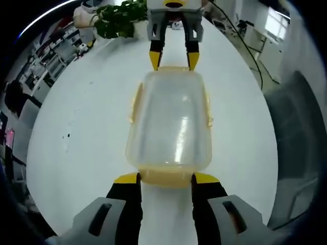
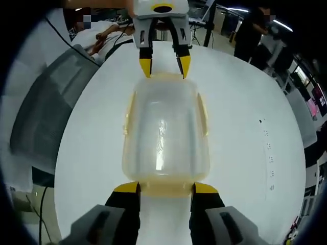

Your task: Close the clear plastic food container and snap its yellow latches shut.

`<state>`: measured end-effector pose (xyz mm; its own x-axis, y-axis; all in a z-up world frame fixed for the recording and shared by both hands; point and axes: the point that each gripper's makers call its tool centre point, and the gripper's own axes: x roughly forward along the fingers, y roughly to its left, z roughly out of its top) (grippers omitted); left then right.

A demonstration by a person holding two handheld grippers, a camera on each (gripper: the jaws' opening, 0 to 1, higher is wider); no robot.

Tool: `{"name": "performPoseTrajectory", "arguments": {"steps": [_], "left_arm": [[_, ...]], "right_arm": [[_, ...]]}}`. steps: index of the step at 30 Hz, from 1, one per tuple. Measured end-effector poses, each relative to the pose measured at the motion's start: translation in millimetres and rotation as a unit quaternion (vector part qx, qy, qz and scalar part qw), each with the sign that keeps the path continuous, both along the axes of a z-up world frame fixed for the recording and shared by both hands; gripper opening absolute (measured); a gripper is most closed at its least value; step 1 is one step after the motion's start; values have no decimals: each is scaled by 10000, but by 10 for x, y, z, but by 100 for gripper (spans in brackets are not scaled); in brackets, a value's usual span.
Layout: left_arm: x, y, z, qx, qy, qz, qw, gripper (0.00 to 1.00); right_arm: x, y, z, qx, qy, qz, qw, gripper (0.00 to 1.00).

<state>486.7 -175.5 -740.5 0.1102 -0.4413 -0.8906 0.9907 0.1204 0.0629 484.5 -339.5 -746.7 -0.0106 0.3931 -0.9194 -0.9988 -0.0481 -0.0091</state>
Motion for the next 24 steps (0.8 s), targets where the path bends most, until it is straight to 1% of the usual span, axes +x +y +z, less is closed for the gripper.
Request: {"name": "performPoseTrajectory", "arguments": {"steps": [3,9,14,15,16,17,18,19,20,21,22,23,24], "left_arm": [[3,1,-11,-49,86,-3,10000,36],[-3,-12,-44,-44,151,-85,9998,35],[-11,-10,-36,-74,157,-111,9998,36],[-9,-5,-38,-90,155,-118,9998,36],[-18,3,-41,-148,148,-163,9996,36],[-22,10,-43,-202,154,-176,9995,37],[-18,42,-71,-166,148,-149,9996,37],[-17,99,-104,-31,138,-126,9998,41],[-23,137,-145,28,155,-82,9998,47],[-25,141,-153,-8,152,-69,9999,54],[-36,140,-140,-91,177,-3,9998,56],[-42,143,-135,-100,194,22,9998,53],[-58,150,-123,-108,247,85,9996,48]], "right_arm": [[-8,2,2,14,33,2,10000,35],[-4,2,-7,-21,2,35,10000,35],[-9,6,5,11,-20,27,10000,36],[-14,4,9,34,-42,40,10000,37],[-10,5,8,96,-126,135,9998,37],[-14,-8,0,101,-124,116,9998,37],[-18,-28,-22,92,-120,131,9998,38],[-27,-43,-42,59,-99,133,9998,38],[-38,-62,-59,14,-85,122,9999,40],[-45,-79,-80,-12,-100,98,9999,46],[-57,-82,-83,-12,-63,62,10000,49],[-65,-82,-79,-1,-26,16,10000,49],[-64,-88,-67,22,-29,24,10000,47]]}}
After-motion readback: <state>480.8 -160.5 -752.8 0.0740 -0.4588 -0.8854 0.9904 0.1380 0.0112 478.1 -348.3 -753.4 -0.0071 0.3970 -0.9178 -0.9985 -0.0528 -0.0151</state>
